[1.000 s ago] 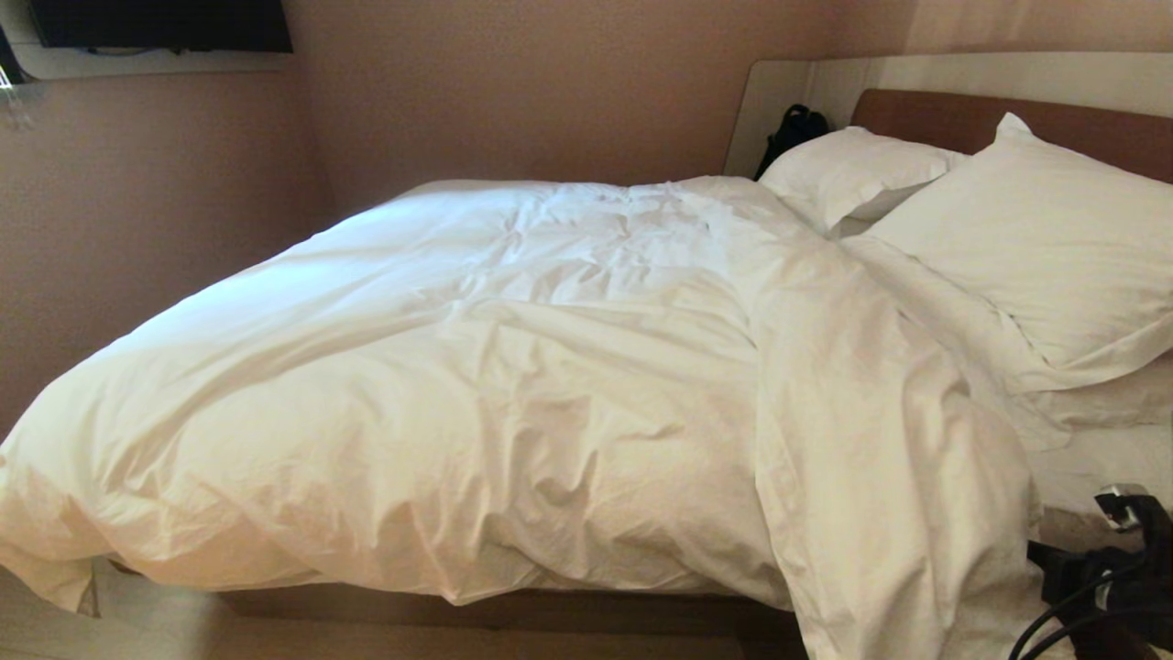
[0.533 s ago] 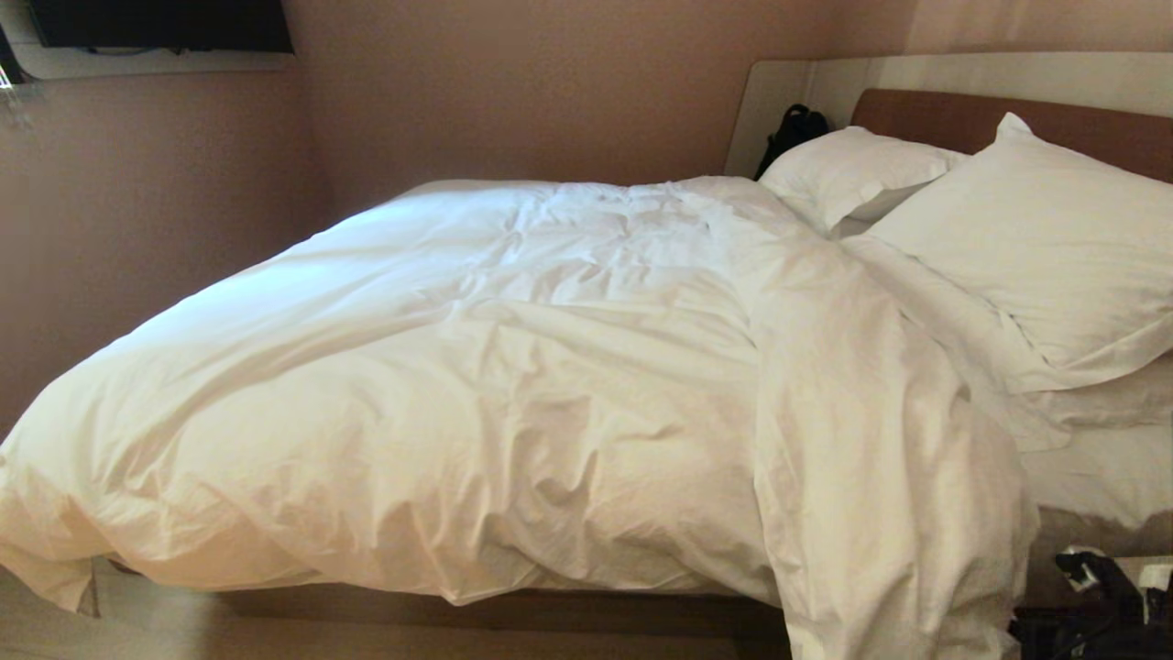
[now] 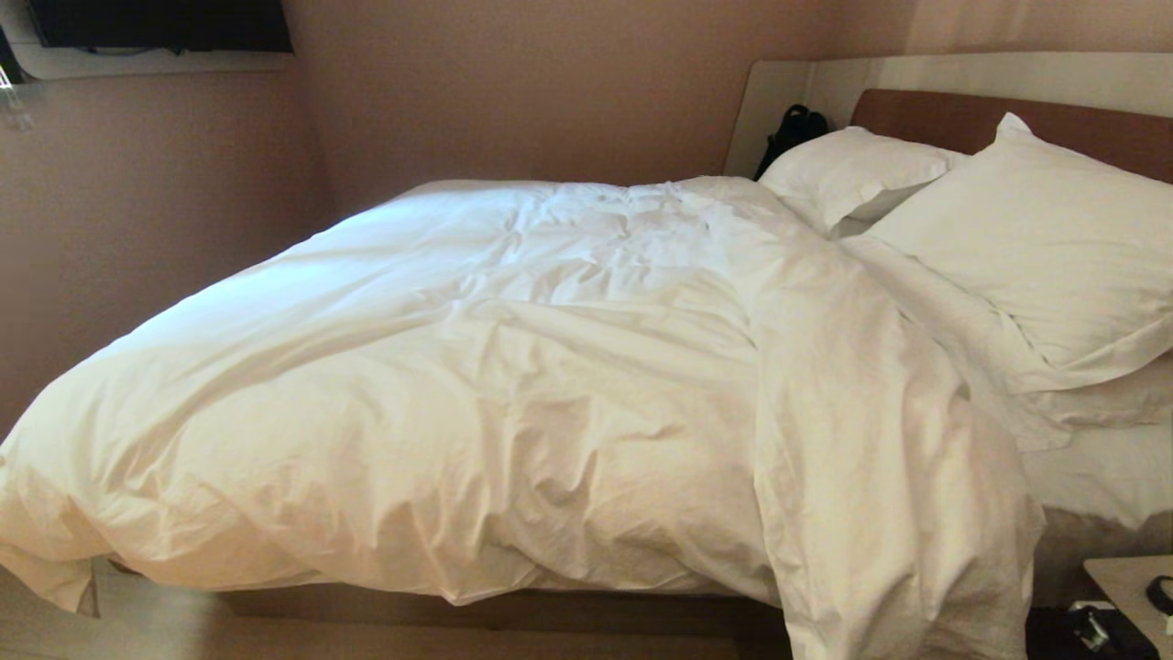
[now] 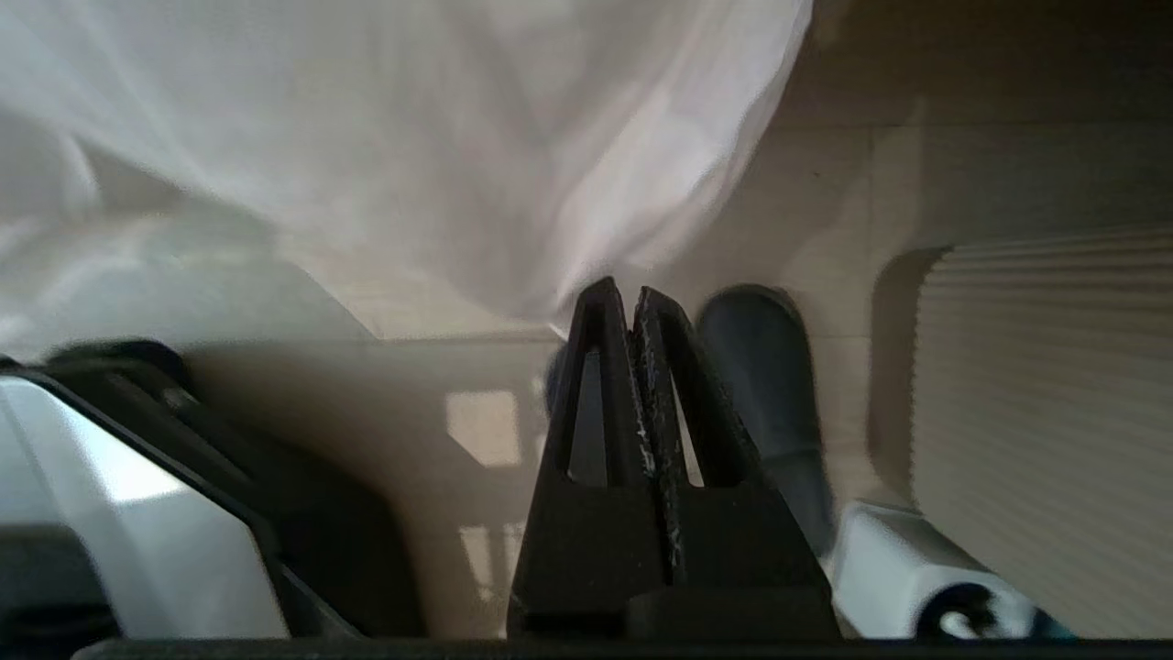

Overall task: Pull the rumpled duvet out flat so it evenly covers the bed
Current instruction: Flatten the corners of the folded blanket

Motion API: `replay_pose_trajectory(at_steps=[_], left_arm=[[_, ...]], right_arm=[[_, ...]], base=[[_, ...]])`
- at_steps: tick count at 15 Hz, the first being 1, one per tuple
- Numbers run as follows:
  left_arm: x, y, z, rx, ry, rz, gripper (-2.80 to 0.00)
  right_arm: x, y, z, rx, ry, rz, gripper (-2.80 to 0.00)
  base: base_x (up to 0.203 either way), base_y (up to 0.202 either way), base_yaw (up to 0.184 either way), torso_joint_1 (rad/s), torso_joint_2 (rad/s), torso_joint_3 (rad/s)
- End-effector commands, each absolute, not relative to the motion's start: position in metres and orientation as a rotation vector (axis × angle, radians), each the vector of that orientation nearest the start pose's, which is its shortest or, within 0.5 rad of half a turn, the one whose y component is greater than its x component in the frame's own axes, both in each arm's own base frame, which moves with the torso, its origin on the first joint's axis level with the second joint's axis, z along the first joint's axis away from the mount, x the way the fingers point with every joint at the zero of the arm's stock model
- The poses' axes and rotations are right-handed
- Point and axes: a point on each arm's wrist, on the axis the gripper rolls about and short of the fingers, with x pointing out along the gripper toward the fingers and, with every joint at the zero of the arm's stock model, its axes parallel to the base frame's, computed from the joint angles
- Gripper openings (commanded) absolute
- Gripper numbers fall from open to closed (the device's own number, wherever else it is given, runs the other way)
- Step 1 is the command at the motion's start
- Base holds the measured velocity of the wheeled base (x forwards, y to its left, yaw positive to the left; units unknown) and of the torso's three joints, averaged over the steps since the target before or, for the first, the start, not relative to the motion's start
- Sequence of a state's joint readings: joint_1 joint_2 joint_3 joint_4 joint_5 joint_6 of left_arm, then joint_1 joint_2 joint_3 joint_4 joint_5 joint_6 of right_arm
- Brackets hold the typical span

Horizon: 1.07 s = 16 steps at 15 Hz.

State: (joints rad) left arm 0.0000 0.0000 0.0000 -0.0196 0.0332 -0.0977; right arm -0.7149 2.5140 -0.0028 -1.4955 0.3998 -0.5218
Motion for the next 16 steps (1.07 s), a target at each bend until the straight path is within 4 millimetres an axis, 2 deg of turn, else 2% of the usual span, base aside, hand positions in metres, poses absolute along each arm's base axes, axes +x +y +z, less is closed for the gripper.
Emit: replay_pose_trajectory(at_steps=[1, 6, 10, 13, 16], left_arm=[[-0.023, 0.001, 0.078, -0.1, -0.022, 0.033, -2.8], [-0.023, 0.001, 0.078, -0.098, -0.022, 0.033, -2.8], [-0.023, 0.001, 0.078, -0.1, -0.022, 0.033, -2.8], [-0.023, 0.001, 0.078, -0.1, -0.022, 0.033, -2.8], [-0.023, 0.001, 0.078, -0.098, -0.022, 0.033, -2.8]], right_arm=[[0.154, -0.125, -0.077, 0.018, 0.909, -0.035, -2.8], [0.153, -0.127, -0.075, 0.022, 0.911, -0.065, -2.8], [0.155, -0.132, -0.06, -0.003, 0.848, -0.093, -2.8], [0.161, -0.136, -0.024, -0.085, 0.711, -0.142, -2.8], [0.169, -0.129, 0.018, -0.185, 0.548, -0.162, -2.8]], base=[[0.0, 0.0, 0.0, 0.0, 0.0, 0.0], [0.0, 0.0, 0.0, 0.0, 0.0, 0.0], [0.0, 0.0, 0.0, 0.0, 0.0, 0.0], [0.0, 0.0, 0.0, 0.0, 0.0, 0.0], [0.0, 0.0, 0.0, 0.0, 0.0, 0.0]])
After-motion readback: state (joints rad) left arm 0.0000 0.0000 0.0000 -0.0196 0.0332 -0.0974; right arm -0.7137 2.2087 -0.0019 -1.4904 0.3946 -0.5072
